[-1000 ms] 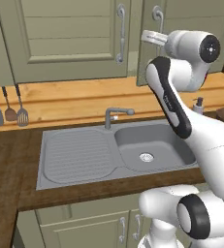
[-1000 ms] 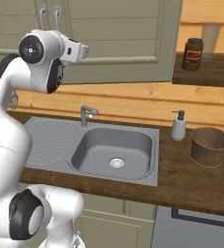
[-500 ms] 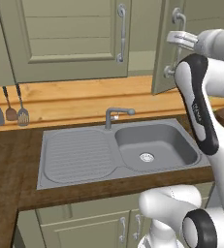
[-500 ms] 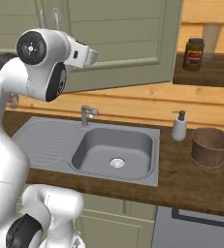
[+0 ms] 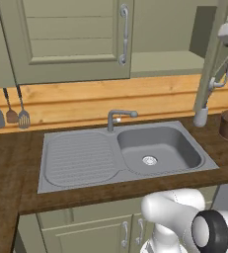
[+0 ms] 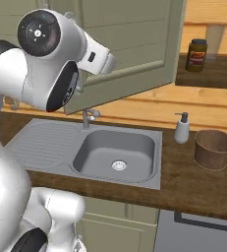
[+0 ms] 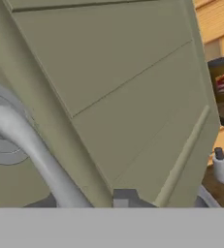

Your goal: Open the cabinet, pick up the bread from the cabinet and place it in the basket. Then move the basket to the dining counter.

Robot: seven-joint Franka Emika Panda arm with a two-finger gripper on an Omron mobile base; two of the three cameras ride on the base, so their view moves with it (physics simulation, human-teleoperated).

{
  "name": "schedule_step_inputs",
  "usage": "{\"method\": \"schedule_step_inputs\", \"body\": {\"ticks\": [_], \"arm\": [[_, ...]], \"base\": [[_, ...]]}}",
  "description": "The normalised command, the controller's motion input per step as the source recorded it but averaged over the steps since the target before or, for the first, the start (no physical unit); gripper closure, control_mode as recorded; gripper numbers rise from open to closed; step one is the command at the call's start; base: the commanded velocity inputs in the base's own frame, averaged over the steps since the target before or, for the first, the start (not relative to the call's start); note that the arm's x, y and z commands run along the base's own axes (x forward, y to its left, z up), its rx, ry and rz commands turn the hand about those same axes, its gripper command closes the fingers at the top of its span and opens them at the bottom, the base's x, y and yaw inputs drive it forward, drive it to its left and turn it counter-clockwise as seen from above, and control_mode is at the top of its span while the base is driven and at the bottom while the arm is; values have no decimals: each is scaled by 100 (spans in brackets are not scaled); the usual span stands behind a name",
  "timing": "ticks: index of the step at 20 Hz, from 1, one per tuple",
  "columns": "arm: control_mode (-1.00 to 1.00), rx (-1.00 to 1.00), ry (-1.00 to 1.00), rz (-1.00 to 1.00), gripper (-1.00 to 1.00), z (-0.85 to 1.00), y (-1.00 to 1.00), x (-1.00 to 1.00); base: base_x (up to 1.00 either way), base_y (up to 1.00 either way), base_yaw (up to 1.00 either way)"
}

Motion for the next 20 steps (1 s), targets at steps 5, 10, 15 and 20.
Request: {"method": "schedule_step_inputs", "body": {"ticks": [5,10,15,20], "arm": [[-100,24,12,-3,100,9,-97,-100],[-100,7,29,-6,-100,-31,5,-61],[-100,8,10,-3,-100,-4,6,-84],[-100,3,4,-7,-100,-9,39,-96]], "base": [[0,0,0],[0,0,0],[0,0,0],[0,0,0]]}}
